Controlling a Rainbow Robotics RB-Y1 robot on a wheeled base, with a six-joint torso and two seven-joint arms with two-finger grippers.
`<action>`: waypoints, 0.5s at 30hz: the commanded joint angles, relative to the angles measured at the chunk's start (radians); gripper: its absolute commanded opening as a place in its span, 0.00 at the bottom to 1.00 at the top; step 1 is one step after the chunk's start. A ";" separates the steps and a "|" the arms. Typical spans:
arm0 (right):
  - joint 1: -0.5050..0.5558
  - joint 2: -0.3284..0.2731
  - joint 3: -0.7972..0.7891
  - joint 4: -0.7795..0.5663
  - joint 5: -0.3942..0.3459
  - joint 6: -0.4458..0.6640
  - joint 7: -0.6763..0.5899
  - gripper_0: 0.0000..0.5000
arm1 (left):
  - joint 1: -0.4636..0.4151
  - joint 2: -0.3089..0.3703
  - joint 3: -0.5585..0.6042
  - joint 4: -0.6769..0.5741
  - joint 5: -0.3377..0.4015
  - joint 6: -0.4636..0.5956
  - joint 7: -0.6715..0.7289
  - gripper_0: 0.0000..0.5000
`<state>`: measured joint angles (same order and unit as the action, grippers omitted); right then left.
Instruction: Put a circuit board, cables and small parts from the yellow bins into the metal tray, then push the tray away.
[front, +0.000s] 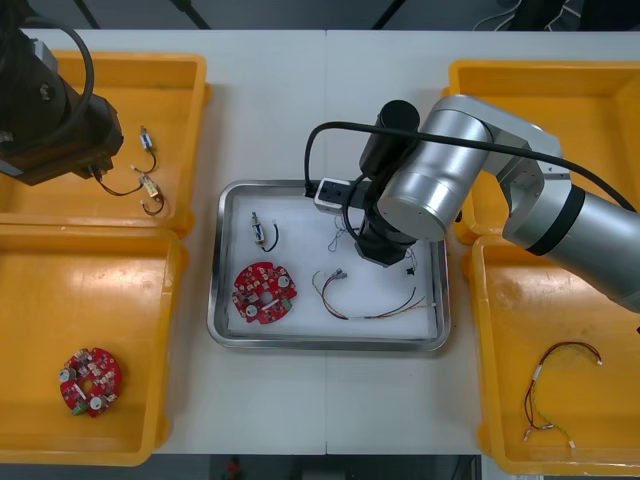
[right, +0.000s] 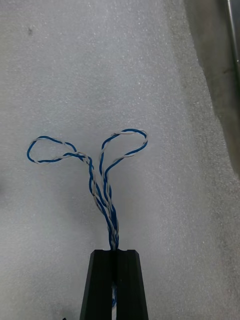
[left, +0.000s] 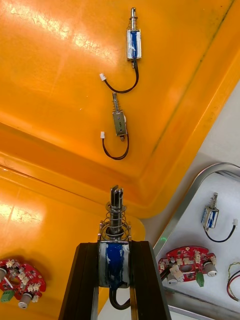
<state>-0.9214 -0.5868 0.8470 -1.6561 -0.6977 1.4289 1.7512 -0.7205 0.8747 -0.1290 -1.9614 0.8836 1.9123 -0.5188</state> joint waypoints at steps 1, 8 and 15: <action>-0.004 0.012 0.018 0.007 0.015 -0.013 0.040 0.14 | 0.007 0.001 -0.003 -0.027 -0.011 0.008 -0.069 0.00; -0.005 0.005 0.003 0.006 0.000 -0.008 0.048 1.00 | 0.007 0.001 -0.003 -0.027 -0.011 0.008 -0.069 0.00; -0.004 -0.007 -0.082 -0.065 -0.031 0.094 0.045 1.00 | 0.007 0.001 -0.003 -0.027 -0.011 0.008 -0.069 0.00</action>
<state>-0.9215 -0.5869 0.8301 -1.6596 -0.7117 1.4926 1.7812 -0.7205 0.8747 -0.1290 -1.9614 0.8836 1.9123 -0.5189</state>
